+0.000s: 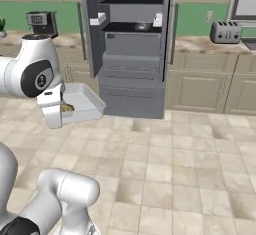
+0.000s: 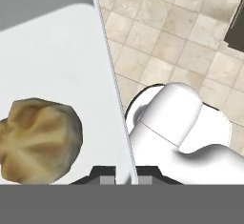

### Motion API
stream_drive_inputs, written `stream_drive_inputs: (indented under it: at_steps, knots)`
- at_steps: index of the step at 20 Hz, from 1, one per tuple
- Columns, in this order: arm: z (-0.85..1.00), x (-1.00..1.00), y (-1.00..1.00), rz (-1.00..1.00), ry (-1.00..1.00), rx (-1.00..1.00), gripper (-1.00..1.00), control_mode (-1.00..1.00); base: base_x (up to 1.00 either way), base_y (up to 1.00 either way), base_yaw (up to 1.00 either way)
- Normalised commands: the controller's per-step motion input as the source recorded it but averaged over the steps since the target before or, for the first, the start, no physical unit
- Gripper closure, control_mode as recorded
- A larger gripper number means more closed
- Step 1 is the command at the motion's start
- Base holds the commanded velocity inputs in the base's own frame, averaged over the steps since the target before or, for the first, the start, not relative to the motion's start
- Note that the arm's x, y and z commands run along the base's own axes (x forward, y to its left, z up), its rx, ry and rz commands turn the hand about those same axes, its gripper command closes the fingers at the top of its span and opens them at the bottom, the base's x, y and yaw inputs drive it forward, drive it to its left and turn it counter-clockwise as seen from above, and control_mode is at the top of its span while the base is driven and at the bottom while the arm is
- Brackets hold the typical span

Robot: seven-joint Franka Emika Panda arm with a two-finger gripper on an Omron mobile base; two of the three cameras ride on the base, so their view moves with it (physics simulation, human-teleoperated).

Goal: Place two dumplings into each of the tupperware containers and then place the containers in the fridge.

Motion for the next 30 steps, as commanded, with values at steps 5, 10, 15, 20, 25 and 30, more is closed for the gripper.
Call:
stream_drive_inputs:
  at_steps: [5,10,15,20,25,30]
  knots:
    - [0.0,0.0,0.0,0.0,0.0,0.0,1.0,1.0,1.0,0.0,0.0]
    - [0.0,0.0,0.0,0.0,0.0,0.0,1.0,1.0,1.0,0.02,0.0]
    - [0.0,0.0,0.0,0.0,0.0,0.0,1.0,1.0,1.0,0.06,0.0]
    - [0.0,0.0,0.0,0.0,0.0,0.0,1.0,1.0,1.0,0.07,0.0]
    - [0.0,0.0,0.0,0.0,0.0,0.0,1.0,1.0,1.0,0.14,0.0]
    - [0.0,0.0,0.0,0.0,0.0,0.0,1.0,1.0,1.0,0.14,0.0]
